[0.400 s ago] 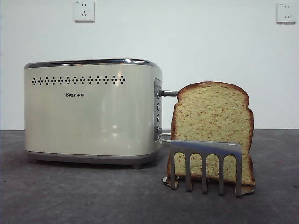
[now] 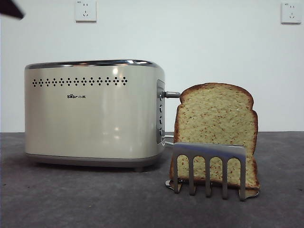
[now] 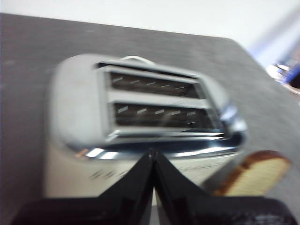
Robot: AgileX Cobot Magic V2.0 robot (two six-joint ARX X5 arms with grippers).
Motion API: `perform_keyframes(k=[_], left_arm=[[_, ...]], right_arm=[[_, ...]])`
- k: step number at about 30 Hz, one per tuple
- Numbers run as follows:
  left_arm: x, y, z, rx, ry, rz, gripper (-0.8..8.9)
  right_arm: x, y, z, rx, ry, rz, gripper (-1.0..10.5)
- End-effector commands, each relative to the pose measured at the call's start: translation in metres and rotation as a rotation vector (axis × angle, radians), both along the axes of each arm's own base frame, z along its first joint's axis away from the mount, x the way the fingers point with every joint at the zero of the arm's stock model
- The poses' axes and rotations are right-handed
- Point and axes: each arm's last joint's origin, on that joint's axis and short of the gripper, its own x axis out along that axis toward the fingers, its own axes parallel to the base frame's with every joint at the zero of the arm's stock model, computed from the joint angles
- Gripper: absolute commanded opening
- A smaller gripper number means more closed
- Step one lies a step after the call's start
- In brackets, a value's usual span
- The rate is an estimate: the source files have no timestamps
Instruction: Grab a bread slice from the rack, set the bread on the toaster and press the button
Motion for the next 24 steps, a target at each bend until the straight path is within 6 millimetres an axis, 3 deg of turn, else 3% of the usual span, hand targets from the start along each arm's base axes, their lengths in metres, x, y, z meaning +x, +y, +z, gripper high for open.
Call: perform_keyframes(k=[1,11,18,24], left_arm=[[0.010,-0.010,0.018,0.039,-0.048,-0.127,-0.06],[0.045,-0.056,0.072,0.247,-0.084,-0.453,-0.06],[0.071,-0.095,0.079,0.367,-0.131,-0.657,-0.06],[0.079,-0.135,0.085,0.480,-0.230,-0.870,-0.06]], right_arm=[[0.005,0.002,0.005,0.004,0.006,0.055,0.0],[0.029,0.008,0.010,0.010,0.060,0.286,0.0],[0.038,0.010,0.011,0.060,0.059,0.387,0.0],[0.037,0.011,0.011,0.061,0.059,0.391,0.0]])
